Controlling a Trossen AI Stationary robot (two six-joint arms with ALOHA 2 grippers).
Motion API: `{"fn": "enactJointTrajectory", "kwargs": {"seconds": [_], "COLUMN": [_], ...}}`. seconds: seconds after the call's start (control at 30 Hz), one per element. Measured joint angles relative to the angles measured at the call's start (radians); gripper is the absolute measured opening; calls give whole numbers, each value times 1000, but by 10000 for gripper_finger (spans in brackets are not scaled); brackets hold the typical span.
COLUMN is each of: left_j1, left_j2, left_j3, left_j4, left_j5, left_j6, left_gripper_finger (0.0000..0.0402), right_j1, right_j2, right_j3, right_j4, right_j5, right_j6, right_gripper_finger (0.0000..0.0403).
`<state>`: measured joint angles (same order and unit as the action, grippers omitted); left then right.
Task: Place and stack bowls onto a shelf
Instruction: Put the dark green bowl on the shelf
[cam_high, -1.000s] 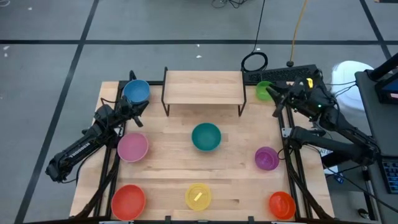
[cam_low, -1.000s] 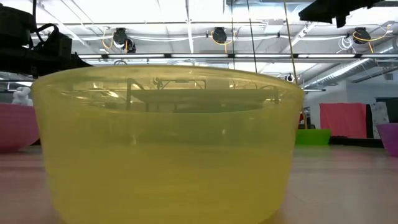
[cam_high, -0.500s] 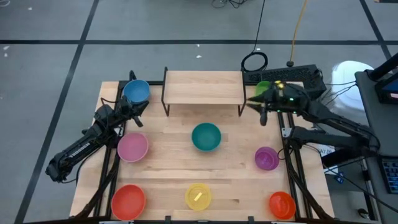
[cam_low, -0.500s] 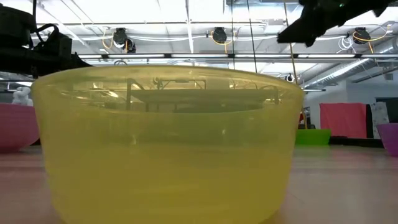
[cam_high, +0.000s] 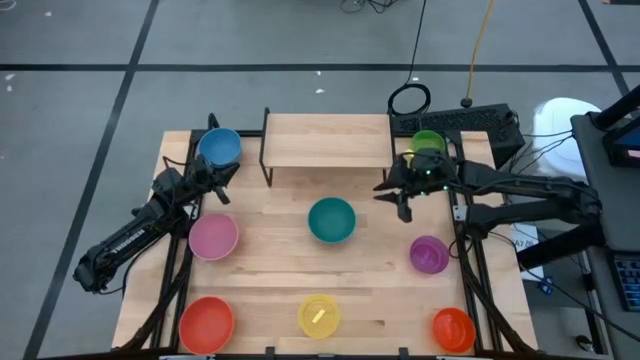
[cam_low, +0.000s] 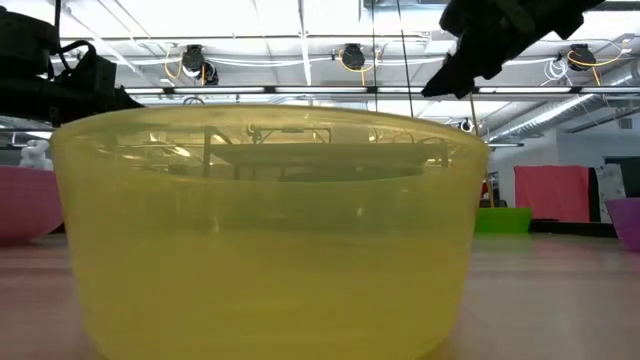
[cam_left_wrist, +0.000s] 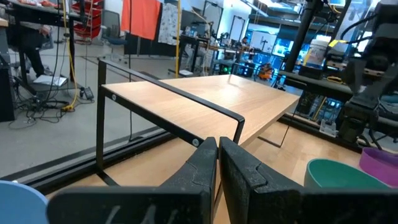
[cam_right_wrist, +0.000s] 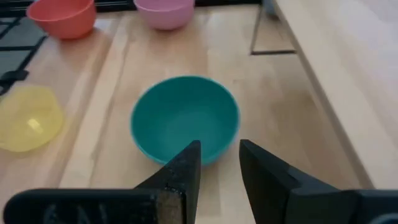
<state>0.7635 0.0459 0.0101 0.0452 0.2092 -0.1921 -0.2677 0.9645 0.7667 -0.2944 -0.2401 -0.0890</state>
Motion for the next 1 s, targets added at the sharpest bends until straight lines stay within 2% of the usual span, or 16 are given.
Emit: {"fn": "enactJointTrajectory", "kwargs": {"seconds": [0.33,0.57,1.0], "left_j1": [0,0,0], "left_j2": [0,0,0], "left_j3": [0,0,0], "left_j4": [0,0,1], "left_j5": [0,0,0], "left_j6": [17,40,37], "left_gripper_finger": [24,24,24], "right_j1": [34,34,34], "right_j2": [6,12,95], "right_j3": [1,-27,-41], "right_j4": [108,253,284], "right_j5": [1,1,2], "right_j6": [28,224,399], "right_gripper_finger": [102,102,102]}}
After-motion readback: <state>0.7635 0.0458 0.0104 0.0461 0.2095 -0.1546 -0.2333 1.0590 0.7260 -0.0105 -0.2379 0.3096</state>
